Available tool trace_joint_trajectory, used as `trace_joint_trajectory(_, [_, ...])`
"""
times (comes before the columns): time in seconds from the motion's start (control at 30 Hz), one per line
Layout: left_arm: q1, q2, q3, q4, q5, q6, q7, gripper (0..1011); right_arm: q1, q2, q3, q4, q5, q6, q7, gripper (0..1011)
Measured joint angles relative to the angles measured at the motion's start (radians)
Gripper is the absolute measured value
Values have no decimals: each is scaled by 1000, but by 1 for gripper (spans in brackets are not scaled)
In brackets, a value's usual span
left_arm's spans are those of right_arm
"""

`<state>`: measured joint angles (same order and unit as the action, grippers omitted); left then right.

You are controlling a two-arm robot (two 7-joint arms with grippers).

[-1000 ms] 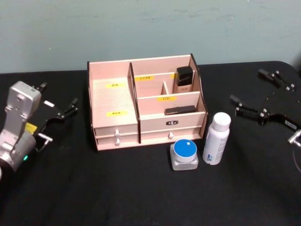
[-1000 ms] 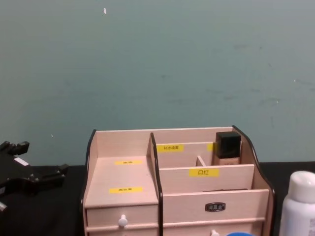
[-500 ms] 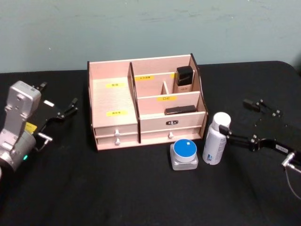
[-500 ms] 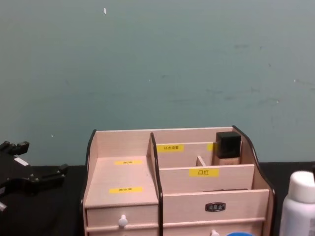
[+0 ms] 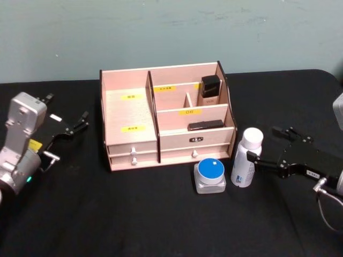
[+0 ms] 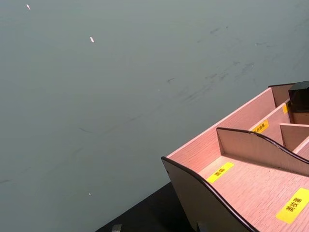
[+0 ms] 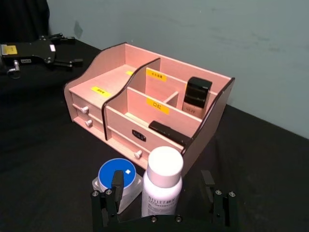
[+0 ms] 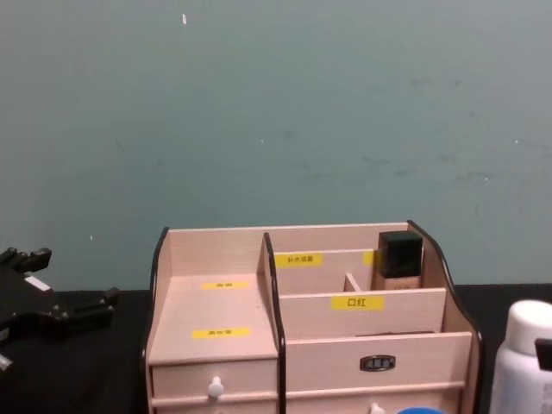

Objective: Pick up the facial cleanser and watermelon frost from the table and place them into the tiered storage box.

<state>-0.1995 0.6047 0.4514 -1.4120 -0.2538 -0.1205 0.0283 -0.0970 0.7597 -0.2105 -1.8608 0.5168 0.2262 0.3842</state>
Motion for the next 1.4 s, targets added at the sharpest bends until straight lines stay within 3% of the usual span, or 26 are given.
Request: trace_joint_trajectory(1.4, [0,0,0,0,0,0,0,1010,157,-101,-124,209,-19,-17,75,1002])
